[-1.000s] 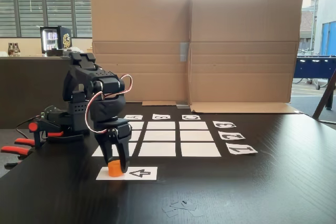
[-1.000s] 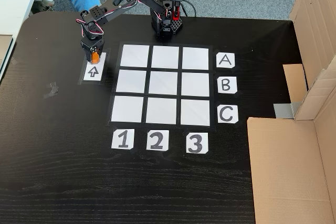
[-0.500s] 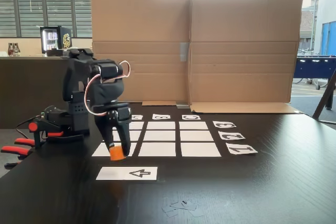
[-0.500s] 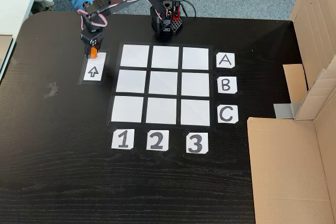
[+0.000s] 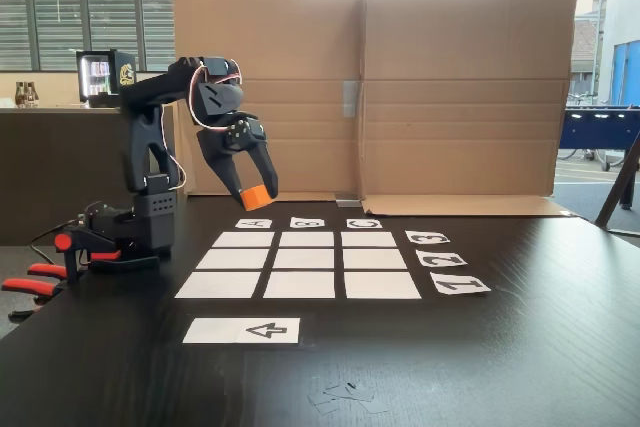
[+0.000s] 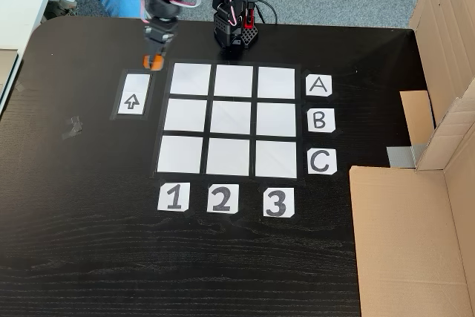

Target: Pick up the round, orange token and place it in the grid on square B2.

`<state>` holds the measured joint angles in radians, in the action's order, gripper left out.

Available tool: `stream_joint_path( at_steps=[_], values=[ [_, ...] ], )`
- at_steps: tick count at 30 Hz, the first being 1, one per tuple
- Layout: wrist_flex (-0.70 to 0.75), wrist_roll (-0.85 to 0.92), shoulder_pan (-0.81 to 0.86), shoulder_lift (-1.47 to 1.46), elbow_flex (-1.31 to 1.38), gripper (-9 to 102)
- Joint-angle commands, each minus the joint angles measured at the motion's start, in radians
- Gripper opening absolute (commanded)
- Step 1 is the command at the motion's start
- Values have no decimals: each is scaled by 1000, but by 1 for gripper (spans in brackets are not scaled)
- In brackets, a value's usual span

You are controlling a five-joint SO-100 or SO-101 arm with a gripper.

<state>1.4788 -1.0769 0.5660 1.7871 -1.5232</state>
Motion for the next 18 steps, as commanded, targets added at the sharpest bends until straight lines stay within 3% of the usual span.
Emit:
stream_joint_path(
  at_steps=[1,11,18],
  values=[
    [55,-2,-98,123,-41,-1],
    [75,-109,-428,196,-118,-1],
    [48,-190,-497,44,-109,-1]
  ],
)
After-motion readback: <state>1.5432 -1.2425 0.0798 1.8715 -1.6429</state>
